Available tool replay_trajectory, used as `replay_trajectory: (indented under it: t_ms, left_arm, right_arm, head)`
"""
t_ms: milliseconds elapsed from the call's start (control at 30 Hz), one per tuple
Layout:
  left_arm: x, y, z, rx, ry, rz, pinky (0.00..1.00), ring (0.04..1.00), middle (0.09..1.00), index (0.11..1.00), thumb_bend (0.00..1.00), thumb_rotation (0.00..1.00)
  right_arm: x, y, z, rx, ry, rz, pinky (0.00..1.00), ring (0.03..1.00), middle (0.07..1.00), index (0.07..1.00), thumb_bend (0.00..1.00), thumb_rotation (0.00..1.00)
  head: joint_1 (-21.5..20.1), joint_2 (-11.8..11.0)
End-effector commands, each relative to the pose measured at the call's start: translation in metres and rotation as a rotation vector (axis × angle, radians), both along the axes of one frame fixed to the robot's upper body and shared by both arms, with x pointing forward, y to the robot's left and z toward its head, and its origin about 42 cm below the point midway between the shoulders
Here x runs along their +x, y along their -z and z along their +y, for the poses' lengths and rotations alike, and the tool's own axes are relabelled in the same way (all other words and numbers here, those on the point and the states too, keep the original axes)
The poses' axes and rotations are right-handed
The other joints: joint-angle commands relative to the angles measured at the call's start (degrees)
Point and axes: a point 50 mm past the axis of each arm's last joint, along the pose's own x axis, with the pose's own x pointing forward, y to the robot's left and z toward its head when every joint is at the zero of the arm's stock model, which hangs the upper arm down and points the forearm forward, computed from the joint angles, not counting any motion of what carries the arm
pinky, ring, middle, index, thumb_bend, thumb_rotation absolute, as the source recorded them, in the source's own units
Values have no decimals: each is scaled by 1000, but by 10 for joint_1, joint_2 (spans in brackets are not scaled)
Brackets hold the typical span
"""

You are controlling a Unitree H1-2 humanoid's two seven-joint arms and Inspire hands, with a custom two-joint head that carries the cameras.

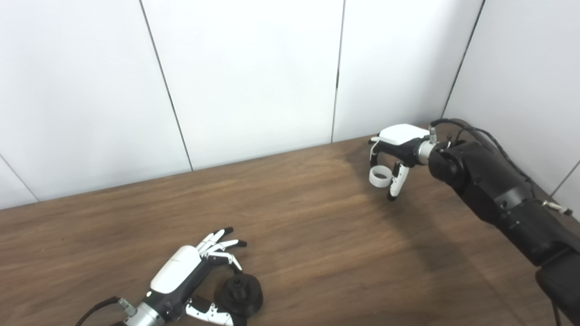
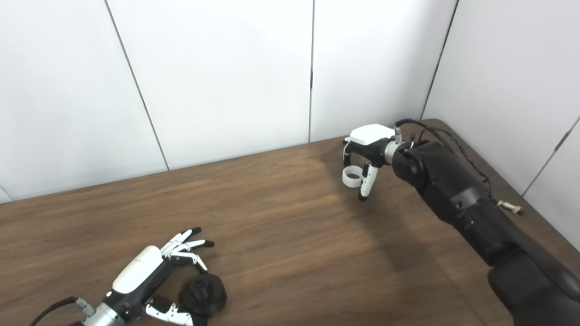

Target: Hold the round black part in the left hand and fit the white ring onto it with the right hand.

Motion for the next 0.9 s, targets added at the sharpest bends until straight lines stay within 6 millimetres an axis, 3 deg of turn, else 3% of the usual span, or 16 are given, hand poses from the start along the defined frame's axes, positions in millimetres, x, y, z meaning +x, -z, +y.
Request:
replay_trajectory:
  t_ms: [0,767,833,867]
  left_arm:
    - [-11,12,4,22,5,39,1000,1000,872,480,525,61]
    - [-13,10,6,21,4,39,1000,1000,870,480,525,60]
    - [-13,10,6,21,3,36,1000,1000,870,480,525,60]
    - [-13,9,6,21,2,36,1000,1000,869,480,525,60]
  right_arm:
    - [9,-35,-2,-16,-9,-98,1000,1000,959,663,988,250]
    - [10,-30,-5,-18,11,-104,1000,1000,952,653,945,245]
    - [10,-29,-6,-14,7,-109,1000,1000,941,614,925,230]
    - [11,-28,-5,-12,4,-113,1000,1000,934,585,842,213]
  head:
    - [2,0]
    - [-3,2]
    - [-5,2]
    - [-6,1]
